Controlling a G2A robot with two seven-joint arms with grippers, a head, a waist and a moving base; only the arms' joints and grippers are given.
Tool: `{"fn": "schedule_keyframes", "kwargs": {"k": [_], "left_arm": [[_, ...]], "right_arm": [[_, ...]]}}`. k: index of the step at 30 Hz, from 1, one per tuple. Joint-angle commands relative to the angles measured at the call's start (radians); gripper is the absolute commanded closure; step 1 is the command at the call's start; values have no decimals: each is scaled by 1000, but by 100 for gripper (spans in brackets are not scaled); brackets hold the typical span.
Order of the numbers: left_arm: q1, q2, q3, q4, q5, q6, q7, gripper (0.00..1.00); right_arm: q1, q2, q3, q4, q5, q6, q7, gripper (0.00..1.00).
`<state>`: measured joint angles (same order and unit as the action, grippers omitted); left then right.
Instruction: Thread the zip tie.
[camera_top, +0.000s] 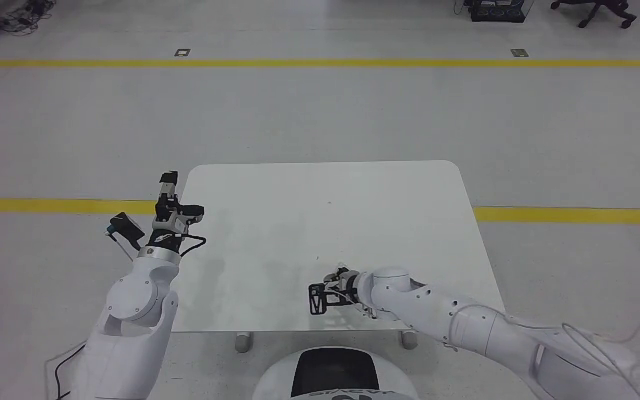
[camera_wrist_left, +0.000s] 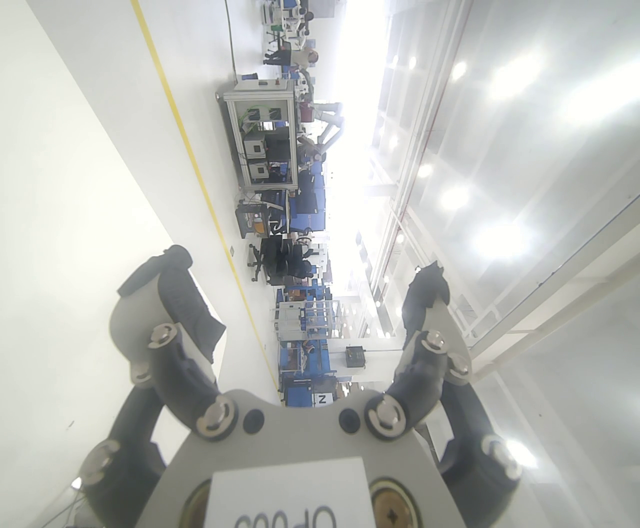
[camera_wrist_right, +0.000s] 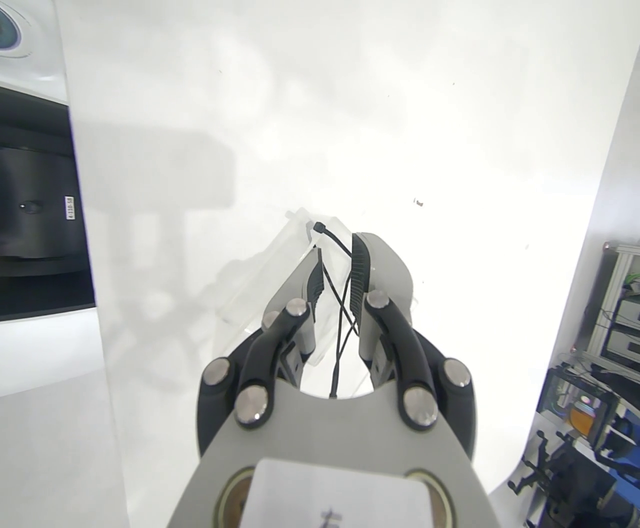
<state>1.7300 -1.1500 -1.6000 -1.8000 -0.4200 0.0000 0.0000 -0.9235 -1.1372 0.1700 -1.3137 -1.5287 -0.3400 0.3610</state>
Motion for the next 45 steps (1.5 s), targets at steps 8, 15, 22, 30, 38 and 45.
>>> {"fn": "schedule_keyframes", "kwargs": {"k": [8,15,22,30,38,45], "left_arm": [[0,0,0,0,0,0,0,0],[0,0,0,0,0,0,0,0],[0,0,0,0,0,0,0,0],[0,0,0,0,0,0,0,0],[0,0,0,0,0,0,0,0],[0,0,0,0,0,0,0,0]], "right_arm": [[-1,-4,0,-4,-38,0,-14,83],[1,-2,0,-12,-41,0,-13,82],[2,-3,0,-17,-41,0,-5,81],[0,-10,0,-9,-41,0,-5,77],[3,-24,0,0,-41,0,11,78],[8,-31,0,4,-41,0,19,93]]}}
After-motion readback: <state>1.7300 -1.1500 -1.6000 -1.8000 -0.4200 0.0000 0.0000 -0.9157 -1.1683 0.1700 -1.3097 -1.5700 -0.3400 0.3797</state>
